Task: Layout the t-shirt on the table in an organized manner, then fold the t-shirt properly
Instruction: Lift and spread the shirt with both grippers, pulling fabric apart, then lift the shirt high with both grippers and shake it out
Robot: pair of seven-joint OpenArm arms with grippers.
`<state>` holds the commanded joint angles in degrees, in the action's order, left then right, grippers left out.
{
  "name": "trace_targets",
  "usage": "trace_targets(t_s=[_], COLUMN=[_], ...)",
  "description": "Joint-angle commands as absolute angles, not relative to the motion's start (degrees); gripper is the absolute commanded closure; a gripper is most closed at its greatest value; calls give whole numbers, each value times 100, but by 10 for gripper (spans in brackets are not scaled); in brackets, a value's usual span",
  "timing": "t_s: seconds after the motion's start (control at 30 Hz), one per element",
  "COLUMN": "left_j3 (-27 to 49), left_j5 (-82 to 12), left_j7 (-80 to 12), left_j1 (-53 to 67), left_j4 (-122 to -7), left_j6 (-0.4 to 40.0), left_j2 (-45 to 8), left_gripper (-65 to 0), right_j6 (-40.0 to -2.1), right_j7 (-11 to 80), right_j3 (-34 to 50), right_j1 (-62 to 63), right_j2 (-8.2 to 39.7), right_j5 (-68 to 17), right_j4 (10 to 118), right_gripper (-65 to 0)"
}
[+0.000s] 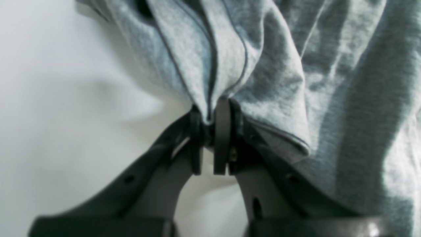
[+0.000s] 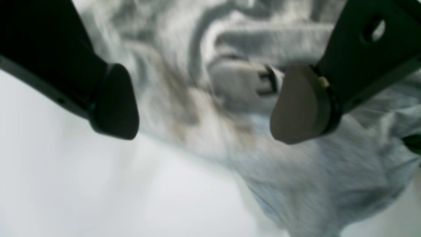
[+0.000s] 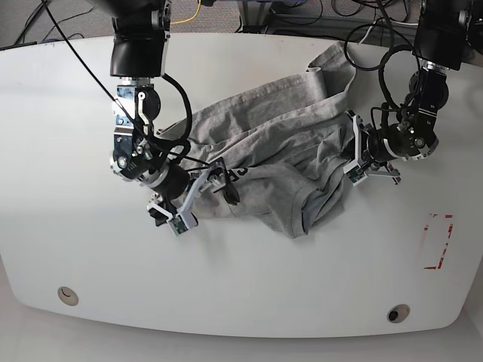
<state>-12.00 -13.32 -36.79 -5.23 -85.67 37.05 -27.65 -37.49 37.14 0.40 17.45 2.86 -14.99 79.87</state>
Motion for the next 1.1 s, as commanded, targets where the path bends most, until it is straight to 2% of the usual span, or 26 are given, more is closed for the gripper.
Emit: trace_targets(t_s=[0.3, 0.53, 0.83, 0.93, 0.97, 1.0, 1.03, 1.07, 1.1], left_j3=[-1112, -1112, -1112, -1112, -1112, -1112, -1112, -1086, -1051], left_j5=[-1323, -1323, -1332, -1332, -1323, -1323, -1314, -1314, -1314], left_j7=[-3679, -3679, -3670, -3670, -3670, -3670, -3670, -3679, -3679], left_j1=[-523, -523, -532, -549, -558, -558, -567, -576, -593], left_j4=[-8567, -8567, -8567, -8567, -8567, -8567, -8567, -8567, -8567], left_j6=[3705, 3705, 3705, 3705, 3705, 3705, 3705, 3697, 3697], left_j2=[-2668, -2659, -2651, -2598, -2554, -2527, -2519, -2510, -2492], left_gripper=[0, 0, 0, 0, 0, 0, 0, 0, 0], right_j6=[-3749, -3749, -3749, -3749, -3749, -3749, -3749, -3749, -3732], right_j7=[3618, 3011, 2862, 2870, 2897, 2905, 2905, 2923, 2967], right_j3=[-787, -866, -875, -875, -866, -866, -866, -866, -866], right_j1=[2343, 2422, 2475, 2457, 2457, 2440, 2431, 2396, 2352], right_j2=[233, 145, 145, 145, 154, 154, 163, 189, 277], right_j5=[-1508, -1464, -1446, -1464, -1464, -1455, -1455, -1455, -1455], right_j4=[7020, 6220, 5824, 5877, 5930, 6009, 6070, 6149, 6290], right_gripper=[-650, -650, -636, -398, -308, -190, -127, -35, 0])
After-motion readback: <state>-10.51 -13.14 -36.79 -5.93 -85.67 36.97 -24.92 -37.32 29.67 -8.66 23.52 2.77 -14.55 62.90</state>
